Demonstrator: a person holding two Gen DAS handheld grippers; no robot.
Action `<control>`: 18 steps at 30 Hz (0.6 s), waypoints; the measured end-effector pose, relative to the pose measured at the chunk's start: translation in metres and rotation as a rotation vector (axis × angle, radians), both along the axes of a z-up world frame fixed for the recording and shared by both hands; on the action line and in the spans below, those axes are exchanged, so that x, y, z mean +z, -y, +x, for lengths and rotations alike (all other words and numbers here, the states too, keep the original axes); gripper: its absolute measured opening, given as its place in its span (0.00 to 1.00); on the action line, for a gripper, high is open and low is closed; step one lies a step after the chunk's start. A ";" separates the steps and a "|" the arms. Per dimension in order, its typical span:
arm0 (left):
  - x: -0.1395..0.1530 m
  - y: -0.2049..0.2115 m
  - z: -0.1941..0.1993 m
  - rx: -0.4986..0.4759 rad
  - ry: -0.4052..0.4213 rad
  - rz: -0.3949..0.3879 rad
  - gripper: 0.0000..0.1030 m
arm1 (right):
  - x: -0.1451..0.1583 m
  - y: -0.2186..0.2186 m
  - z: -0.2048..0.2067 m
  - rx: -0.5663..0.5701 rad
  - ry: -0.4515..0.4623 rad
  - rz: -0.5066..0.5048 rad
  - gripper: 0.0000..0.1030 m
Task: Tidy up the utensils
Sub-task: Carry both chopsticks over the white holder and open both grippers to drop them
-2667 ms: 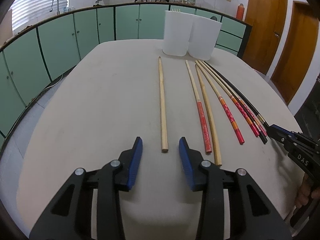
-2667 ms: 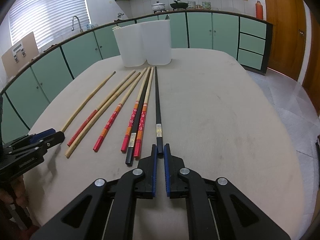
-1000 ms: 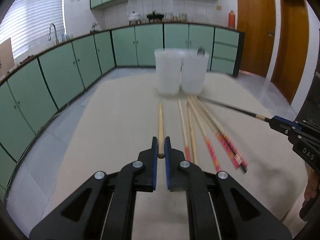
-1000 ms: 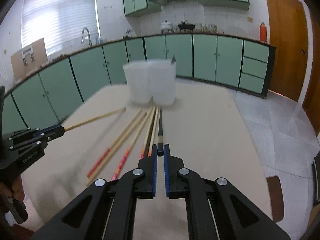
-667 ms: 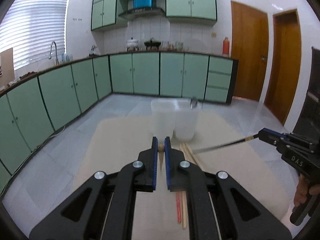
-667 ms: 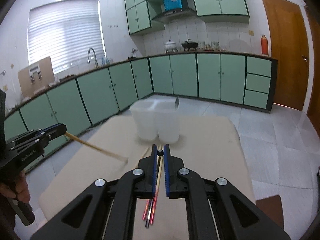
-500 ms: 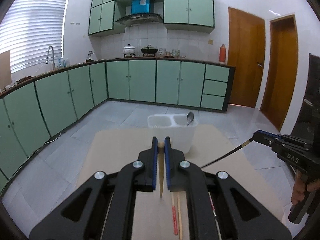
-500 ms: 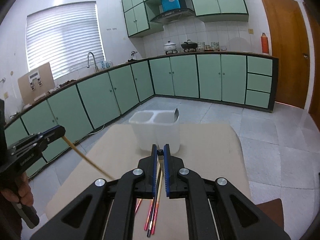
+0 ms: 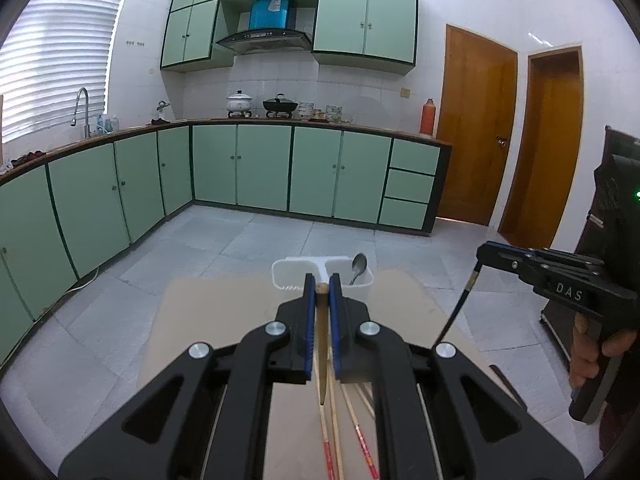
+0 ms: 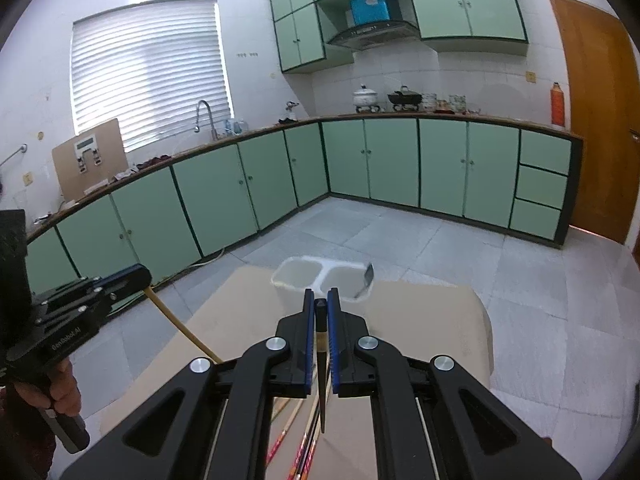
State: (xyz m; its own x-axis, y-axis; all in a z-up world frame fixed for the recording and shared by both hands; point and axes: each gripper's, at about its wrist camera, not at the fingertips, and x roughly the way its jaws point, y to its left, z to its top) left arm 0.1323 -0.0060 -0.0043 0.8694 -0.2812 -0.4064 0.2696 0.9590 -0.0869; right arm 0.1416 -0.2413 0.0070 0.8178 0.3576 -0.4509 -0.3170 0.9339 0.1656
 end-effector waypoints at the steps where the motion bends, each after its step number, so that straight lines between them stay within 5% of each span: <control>1: 0.003 0.000 0.002 -0.004 0.004 -0.007 0.06 | 0.005 0.001 0.004 0.006 0.009 0.003 0.06; 13: 0.066 0.010 0.057 0.027 0.174 -0.039 0.06 | 0.082 -0.002 0.069 -0.001 0.167 0.023 0.06; 18: 0.075 0.023 0.092 0.058 0.227 -0.026 0.06 | 0.090 -0.007 0.104 -0.030 0.191 0.011 0.06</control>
